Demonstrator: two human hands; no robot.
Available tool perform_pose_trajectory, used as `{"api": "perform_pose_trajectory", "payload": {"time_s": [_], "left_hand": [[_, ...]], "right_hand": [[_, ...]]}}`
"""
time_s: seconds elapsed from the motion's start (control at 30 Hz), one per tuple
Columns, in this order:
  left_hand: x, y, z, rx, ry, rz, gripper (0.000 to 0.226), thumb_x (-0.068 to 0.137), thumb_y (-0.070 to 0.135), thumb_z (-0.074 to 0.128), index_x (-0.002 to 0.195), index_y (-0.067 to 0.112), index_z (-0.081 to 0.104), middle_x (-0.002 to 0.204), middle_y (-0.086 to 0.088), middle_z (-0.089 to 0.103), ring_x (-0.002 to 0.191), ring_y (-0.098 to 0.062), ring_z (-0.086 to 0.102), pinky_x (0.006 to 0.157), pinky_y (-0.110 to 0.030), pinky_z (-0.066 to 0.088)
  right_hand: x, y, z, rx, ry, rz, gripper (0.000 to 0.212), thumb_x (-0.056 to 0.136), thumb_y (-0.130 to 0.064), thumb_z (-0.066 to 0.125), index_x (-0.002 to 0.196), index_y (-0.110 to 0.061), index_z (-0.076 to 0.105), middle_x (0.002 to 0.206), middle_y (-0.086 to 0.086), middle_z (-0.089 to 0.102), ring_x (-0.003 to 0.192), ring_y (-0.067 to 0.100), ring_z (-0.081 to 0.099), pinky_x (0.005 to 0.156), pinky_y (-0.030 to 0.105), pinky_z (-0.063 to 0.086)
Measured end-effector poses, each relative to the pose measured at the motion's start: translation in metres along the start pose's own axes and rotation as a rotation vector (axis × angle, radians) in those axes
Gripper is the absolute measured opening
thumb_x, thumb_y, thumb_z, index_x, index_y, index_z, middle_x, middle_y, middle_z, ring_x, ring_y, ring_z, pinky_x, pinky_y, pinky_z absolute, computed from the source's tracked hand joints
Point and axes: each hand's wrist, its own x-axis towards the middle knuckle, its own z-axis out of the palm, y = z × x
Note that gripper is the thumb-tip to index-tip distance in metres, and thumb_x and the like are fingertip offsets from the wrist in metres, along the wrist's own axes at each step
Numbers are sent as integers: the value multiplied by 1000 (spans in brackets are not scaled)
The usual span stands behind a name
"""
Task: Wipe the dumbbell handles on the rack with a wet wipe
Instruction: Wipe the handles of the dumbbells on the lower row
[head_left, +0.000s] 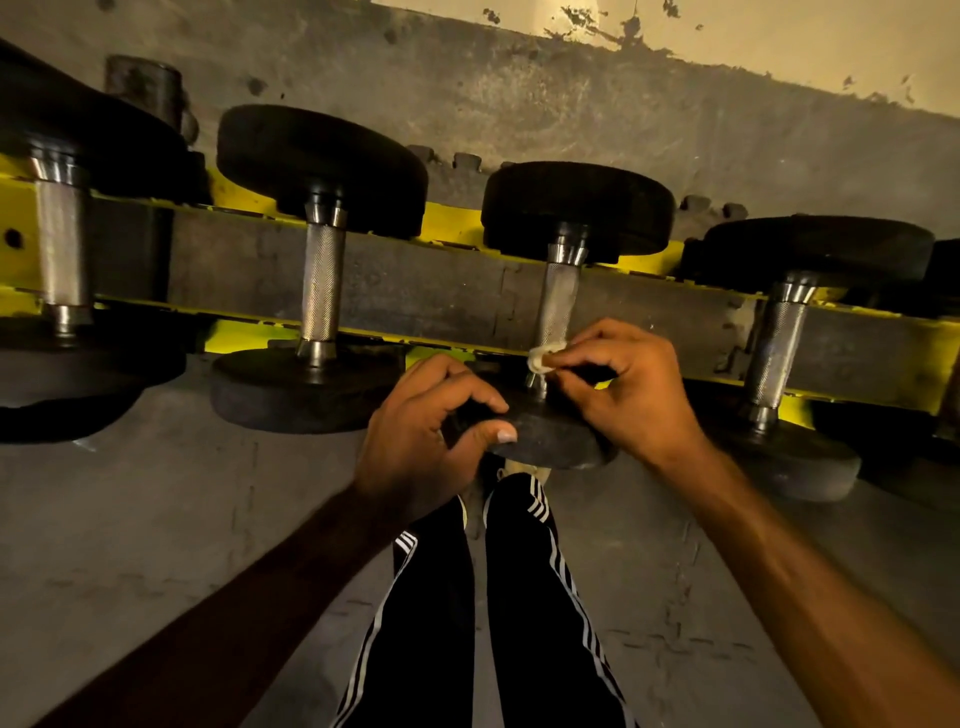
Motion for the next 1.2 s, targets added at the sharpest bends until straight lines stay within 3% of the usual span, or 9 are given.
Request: {"api": "perform_pose_trajectory", "payload": {"time_s": [0.17,0.23,0.33,0.43,0.63,0.73,0.83,1.03,1.2], "left_hand": [[-1,0,1,2,10,-5,21,78,44,75,93,30,70,98,9,61,96,-18,61,76,-43,53],[0,-1,0,3,1,-2,22,78,45,75,94,32,70,98,9,60,97,-18,61,76,-43,54],[-1,-1,0,-3,-4,-7,23,78,45,74,93,30,70,98,10,60,98,-18,61,77,-43,53],[-1,0,1,5,-7,-10,23,78,46,74,93,29,71,99,10,60,98,-18,61,77,-43,54],[-1,1,1,-26,5,-24,20,77,42,74,93,31,69,98,10,60,98,-18,61,78,-45,53],[1,2,0,-17,-6,-25,23,76,43,75,95,33,67,97,10,60,97,-18,61,79,-44,53],[2,2,0,-8,-7,-21,23,76,44,75,95,33,67,97,10,60,97,-18,61,79,-43,53],[-1,1,1,-20,4,-15,19,77,42,74,92,30,70,97,9,60,96,-19,61,78,-43,53],[2,1,0,-45,-10,-14,20,77,42,76,92,31,69,97,8,59,97,-22,61,79,-47,53]], "right_hand": [[32,-7,0,-87,202,-131,21,89,-11,70,109,-13,75,109,7,64,99,9,58,84,18,51],[46,-11,3,-158,229,-163,23,91,-12,65,113,-11,74,114,9,63,105,17,59,88,22,49],[44,-14,3,-386,-43,-355,19,89,-13,64,105,-11,76,107,9,66,100,29,59,82,36,51],[42,-18,-6,-551,-348,-469,20,80,-9,69,100,-11,76,103,8,65,96,32,56,70,37,52],[74,-47,7,-953,-158,-230,22,70,-5,67,91,-5,74,93,11,69,87,35,65,60,33,50],[70,-63,13,-1005,-284,-212,22,83,-8,54,94,-7,72,94,10,69,103,33,61,68,35,45],[65,-76,4,-955,-482,-230,17,92,-13,50,97,-8,66,98,12,65,100,33,59,68,33,34],[79,-69,4,-1102,-252,-84,26,91,-5,50,106,-11,70,100,7,69,92,34,67,63,34,38],[55,-71,8,-909,-514,-216,20,96,-21,48,106,-15,64,109,6,66,101,29,63,67,33,33]]}}
